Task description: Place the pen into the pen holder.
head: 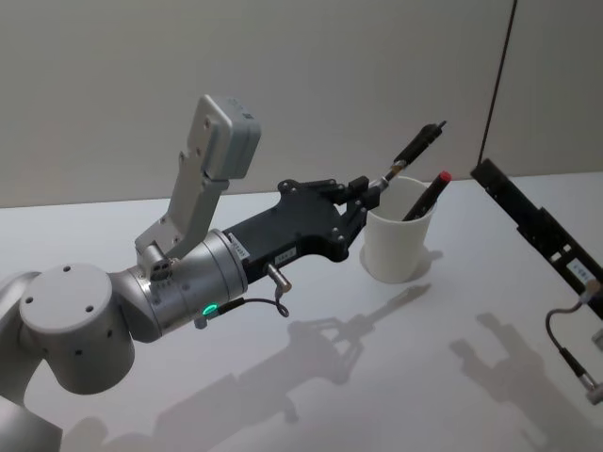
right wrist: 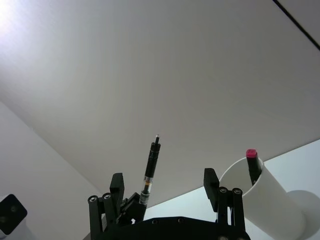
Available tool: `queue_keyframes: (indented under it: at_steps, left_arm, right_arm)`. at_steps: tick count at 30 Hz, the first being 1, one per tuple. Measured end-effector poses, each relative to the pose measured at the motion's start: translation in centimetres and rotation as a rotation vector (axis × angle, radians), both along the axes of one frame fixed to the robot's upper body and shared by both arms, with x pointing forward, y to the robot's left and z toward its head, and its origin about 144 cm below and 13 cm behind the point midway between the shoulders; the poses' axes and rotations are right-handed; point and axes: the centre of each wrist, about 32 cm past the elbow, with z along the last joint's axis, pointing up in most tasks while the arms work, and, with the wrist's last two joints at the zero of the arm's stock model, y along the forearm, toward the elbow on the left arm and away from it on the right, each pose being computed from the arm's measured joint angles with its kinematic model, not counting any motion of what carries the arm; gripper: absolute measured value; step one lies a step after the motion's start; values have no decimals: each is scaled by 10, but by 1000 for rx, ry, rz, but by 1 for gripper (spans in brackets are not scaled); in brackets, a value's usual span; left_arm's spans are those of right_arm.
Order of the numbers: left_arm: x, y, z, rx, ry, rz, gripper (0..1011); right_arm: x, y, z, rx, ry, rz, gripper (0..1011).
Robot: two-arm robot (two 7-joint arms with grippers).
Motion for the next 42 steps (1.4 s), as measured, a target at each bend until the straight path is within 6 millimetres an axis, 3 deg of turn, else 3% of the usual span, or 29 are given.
queue_keyframes:
  at_steps: [27, 42]
  left_arm:
    - [0, 0, 0, 0, 0, 0, 115]
    - [0, 0, 0, 0, 0, 0, 116]
  right_arm:
    - [22, 22, 12, 54, 65, 31, 1002]
    - [41, 23, 13, 48, 81, 40, 1002]
